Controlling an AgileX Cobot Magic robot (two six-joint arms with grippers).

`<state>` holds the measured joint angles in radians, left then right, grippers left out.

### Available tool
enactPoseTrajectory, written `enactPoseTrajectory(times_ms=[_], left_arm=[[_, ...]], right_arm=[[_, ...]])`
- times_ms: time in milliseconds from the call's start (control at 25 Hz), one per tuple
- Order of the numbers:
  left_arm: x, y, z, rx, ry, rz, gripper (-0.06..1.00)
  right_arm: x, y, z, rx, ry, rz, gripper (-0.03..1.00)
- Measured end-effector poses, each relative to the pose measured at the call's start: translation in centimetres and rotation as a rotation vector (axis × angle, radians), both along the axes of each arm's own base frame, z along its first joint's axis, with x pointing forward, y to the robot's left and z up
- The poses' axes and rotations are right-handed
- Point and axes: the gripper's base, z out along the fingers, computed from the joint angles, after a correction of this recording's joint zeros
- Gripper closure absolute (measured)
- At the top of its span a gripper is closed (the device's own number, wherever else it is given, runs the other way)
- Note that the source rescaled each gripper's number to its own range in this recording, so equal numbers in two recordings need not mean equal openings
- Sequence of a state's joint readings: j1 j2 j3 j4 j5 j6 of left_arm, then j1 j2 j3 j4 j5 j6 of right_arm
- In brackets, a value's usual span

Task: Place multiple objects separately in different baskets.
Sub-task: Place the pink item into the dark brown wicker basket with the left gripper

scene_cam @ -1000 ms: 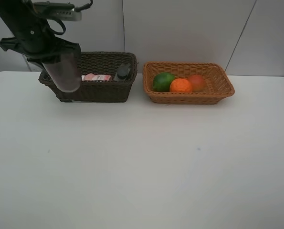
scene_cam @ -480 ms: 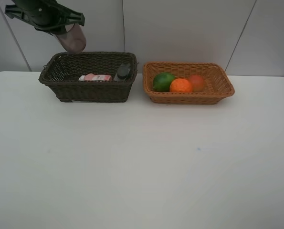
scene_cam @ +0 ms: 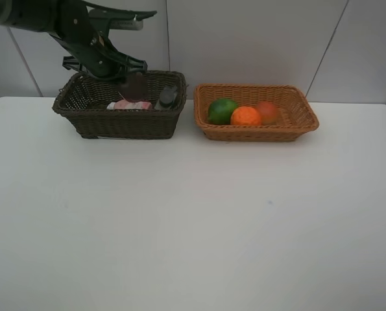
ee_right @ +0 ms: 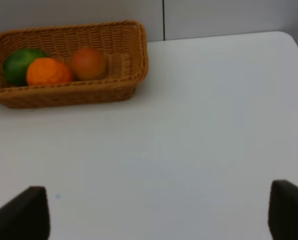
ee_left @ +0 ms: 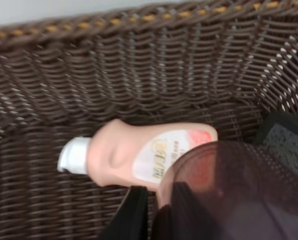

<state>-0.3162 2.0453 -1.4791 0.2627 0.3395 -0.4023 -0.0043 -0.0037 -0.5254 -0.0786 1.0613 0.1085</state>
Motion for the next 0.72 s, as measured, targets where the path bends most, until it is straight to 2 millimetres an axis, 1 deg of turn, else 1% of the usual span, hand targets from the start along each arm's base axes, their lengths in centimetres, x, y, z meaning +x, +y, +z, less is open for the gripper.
enactPoseTrajectory(times_ms=[200, 440, 640, 720], left_arm=[[0.4, -0.4, -2.0, -0.025, 0.018, 0.004, 0.94], [0.5, -0.5, -2.9, -0.023, 0.033, 0.004, 0.94], [0.6, -0.5, -4.0, -0.032, 0.067, 0.017, 0.94], [0.6, -0.5, -4.1, -0.033, 0.068, 0.018, 0.89]], right_arm=[[0.0, 0.0, 0.0, 0.0, 0.0, 0.0, 0.04], [0.0, 0.0, 0.0, 0.0, 0.0, 0.0, 0.04], [0.0, 0.0, 0.0, 0.0, 0.0, 0.0, 0.04], [0.0, 0.0, 0.0, 0.0, 0.0, 0.0, 0.04]])
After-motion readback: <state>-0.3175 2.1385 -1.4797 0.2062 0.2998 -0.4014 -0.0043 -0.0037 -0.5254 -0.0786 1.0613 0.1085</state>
